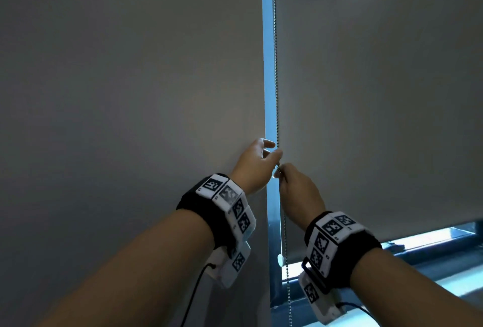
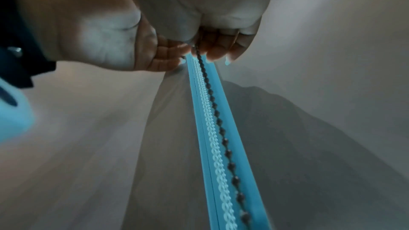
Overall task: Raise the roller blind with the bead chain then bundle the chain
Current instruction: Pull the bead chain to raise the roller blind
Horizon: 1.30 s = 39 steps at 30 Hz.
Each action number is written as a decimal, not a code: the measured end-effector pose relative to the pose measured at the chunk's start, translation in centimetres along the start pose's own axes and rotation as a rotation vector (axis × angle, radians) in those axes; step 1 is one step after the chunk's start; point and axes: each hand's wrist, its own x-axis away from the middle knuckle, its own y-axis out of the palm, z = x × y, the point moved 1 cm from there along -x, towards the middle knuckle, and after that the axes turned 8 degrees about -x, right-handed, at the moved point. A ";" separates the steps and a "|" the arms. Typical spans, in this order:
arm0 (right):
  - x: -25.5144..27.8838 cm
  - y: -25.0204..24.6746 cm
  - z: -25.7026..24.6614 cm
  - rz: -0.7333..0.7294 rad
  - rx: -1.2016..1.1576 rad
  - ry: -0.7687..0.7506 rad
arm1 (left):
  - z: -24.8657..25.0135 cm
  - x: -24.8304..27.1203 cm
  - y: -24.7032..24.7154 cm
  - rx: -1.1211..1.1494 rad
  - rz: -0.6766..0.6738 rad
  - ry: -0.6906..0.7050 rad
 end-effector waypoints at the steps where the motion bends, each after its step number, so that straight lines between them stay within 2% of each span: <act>1: 0.3 0.0 0.0 -0.003 0.009 -0.014 | 0.3 -0.2 0.2 0.092 -0.030 -0.031; 4: 1.2 0.2 0.2 -0.008 0.032 -0.042 | 1.5 -0.2 0.7 0.322 -0.093 -0.094; 8: 2.0 0.2 0.1 0.028 0.061 -0.075 | 2.4 -0.4 1.0 0.450 -0.121 -0.105; 18: 4.7 0.4 -0.6 -0.023 -0.009 -0.073 | 5.5 -1.8 -1.1 0.638 0.012 -0.114; 26: 5.4 0.2 -0.9 -0.104 0.018 -0.184 | 6.2 -2.1 -2.1 0.593 0.112 -0.117; 30: 6.2 -0.1 -1.0 -0.127 -0.059 -0.197 | 7.2 -1.9 -2.2 0.507 0.128 -0.100; 35: 5.7 -0.6 -0.3 -0.202 -0.008 -0.190 | 7.1 -1.0 -1.6 0.494 0.138 -0.063; 39: 3.9 -2.3 -0.8 -0.128 -0.150 -0.167 | 7.4 -0.5 -1.6 0.512 0.151 -0.038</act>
